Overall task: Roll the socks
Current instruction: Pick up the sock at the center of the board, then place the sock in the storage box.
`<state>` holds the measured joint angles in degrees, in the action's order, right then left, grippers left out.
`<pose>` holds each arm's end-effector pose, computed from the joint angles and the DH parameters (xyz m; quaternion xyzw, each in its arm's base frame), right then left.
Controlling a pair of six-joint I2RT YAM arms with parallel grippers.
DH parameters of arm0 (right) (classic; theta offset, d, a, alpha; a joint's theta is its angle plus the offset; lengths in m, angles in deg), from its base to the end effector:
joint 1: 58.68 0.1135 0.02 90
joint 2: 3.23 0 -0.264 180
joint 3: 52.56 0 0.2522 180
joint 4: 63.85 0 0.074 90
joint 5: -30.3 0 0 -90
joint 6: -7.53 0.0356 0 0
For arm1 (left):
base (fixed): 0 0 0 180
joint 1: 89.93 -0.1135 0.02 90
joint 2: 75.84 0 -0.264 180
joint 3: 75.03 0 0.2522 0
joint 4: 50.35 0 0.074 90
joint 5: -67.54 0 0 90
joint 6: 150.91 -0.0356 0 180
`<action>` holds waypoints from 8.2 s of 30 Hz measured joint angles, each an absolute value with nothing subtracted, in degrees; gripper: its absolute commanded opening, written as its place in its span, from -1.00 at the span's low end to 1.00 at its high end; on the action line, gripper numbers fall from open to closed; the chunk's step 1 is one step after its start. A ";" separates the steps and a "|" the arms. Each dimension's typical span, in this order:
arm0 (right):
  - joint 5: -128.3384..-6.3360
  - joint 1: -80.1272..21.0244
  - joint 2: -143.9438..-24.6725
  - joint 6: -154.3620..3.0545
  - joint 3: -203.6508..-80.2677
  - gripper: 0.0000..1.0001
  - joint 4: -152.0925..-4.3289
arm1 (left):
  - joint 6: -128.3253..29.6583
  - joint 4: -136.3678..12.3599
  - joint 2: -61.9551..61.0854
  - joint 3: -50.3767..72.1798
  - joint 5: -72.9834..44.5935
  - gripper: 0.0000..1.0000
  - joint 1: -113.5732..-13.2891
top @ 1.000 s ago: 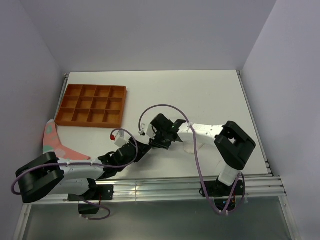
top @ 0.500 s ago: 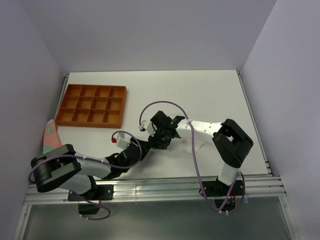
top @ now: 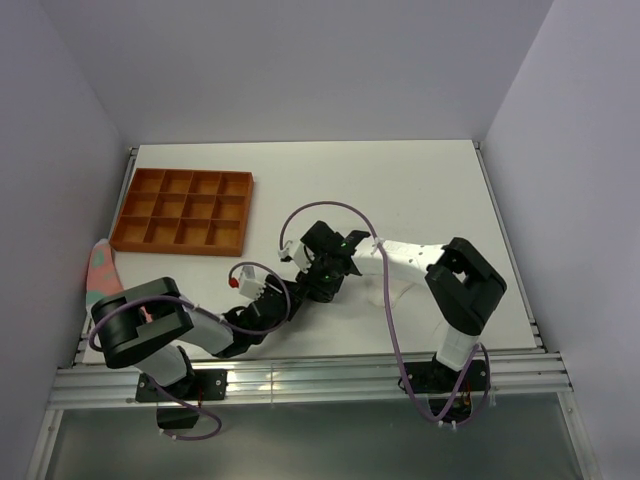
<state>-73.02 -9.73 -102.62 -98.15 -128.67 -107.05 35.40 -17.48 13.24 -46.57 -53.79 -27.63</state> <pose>0.2158 0.2604 0.1747 -0.5398 0.8092 0.1667 0.1615 0.1242 -0.1967 0.1091 -0.3745 0.7474 -0.4462 0.3195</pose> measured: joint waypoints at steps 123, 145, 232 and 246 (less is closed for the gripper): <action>-64.58 -4.22 -88.26 -96.49 -129.02 0.07 -117.82 | 29.30 -27.27 7.60 -37.76 -44.15 -0.99 -29.70; -62.24 -5.90 -77.18 -96.99 -129.74 0.37 -116.77 | 21.61 -35.88 -5.65 -39.75 -45.09 -1.00 -37.38; -73.13 -32.81 -76.24 -107.86 -129.81 0.37 -118.85 | -4.01 -77.78 51.53 35.53 -27.34 -0.99 -84.78; -73.06 -32.81 -76.46 -107.86 -129.31 0.37 -120.01 | -1.52 -94.48 59.22 51.61 -30.64 -0.99 -83.93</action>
<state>-73.06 -32.81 -76.46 -107.86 -129.31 -120.01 -1.52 -94.48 59.22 51.61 -30.64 -83.93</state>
